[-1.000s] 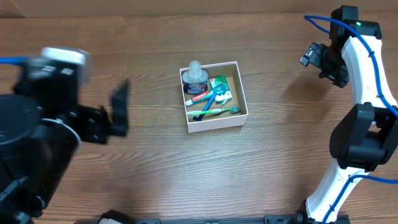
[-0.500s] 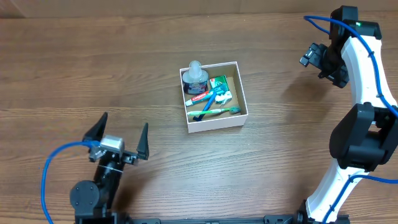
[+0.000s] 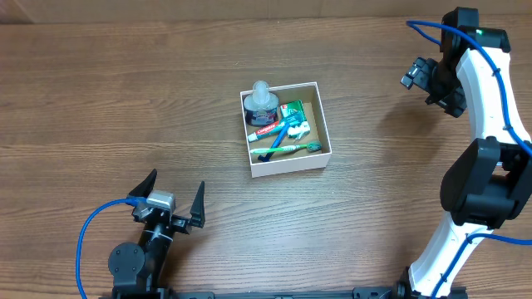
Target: Pack container
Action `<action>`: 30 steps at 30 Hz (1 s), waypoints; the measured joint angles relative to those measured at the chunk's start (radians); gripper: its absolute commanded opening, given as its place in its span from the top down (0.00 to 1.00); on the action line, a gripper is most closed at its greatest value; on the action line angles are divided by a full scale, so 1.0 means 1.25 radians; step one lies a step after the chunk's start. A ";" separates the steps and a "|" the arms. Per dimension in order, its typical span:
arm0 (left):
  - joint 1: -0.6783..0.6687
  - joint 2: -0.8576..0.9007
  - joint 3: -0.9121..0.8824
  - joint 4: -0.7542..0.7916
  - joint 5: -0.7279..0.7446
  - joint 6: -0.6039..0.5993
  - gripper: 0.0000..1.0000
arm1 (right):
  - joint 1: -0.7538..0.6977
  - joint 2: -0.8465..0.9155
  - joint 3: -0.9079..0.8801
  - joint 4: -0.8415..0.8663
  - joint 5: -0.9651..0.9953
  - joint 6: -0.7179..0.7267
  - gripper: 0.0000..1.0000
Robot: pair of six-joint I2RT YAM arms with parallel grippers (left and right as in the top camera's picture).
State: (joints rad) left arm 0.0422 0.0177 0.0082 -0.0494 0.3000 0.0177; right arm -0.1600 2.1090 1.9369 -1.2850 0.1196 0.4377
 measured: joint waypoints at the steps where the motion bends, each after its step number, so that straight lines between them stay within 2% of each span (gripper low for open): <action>1: 0.000 0.000 0.000 0.000 0.000 0.000 0.00 | 0.000 0.000 0.000 0.000 0.000 0.000 0.00; 12: 0.000 0.000 0.000 0.000 0.000 0.000 0.00 | 0.031 -0.013 -0.001 -0.001 0.002 0.000 0.00; 14: 0.000 0.000 0.000 0.000 0.000 0.000 0.00 | 0.091 -0.091 -0.010 0.008 0.019 0.000 0.00; 15: 0.000 0.000 0.000 0.000 0.000 0.000 0.00 | 0.140 -0.178 -0.015 0.031 0.026 0.000 0.00; 16: 0.000 0.000 0.000 0.000 0.000 0.000 0.00 | 0.185 -0.278 -0.042 0.151 0.030 0.001 0.00; 19: 0.000 -0.002 0.000 0.000 0.000 0.000 0.00 | 0.290 -0.580 -0.259 0.591 0.032 0.003 0.00; 21: 0.000 -0.004 0.000 0.000 0.000 -0.001 0.00 | 0.295 -0.852 -0.641 0.918 0.026 0.005 0.00; 22: 0.000 -0.004 0.000 0.004 0.000 -0.001 0.00 | 0.286 -0.918 -0.783 1.053 0.016 0.005 0.00; 24: 0.000 -0.004 0.000 0.000 0.000 -0.003 0.00 | 0.246 -1.096 -1.062 1.131 0.015 0.006 0.00; 25: 0.000 -0.004 0.000 0.000 0.000 -0.003 0.00 | 0.222 -1.169 -1.158 1.140 0.017 0.005 0.00; 30: 0.000 -0.004 0.000 0.000 0.000 -0.003 0.00 | 0.205 -1.346 -1.321 1.157 0.014 -0.068 0.00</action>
State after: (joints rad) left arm 0.0422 0.0128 0.0078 -0.0490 0.3000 0.0139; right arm 0.0963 0.4271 0.2863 0.1612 0.1375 0.3531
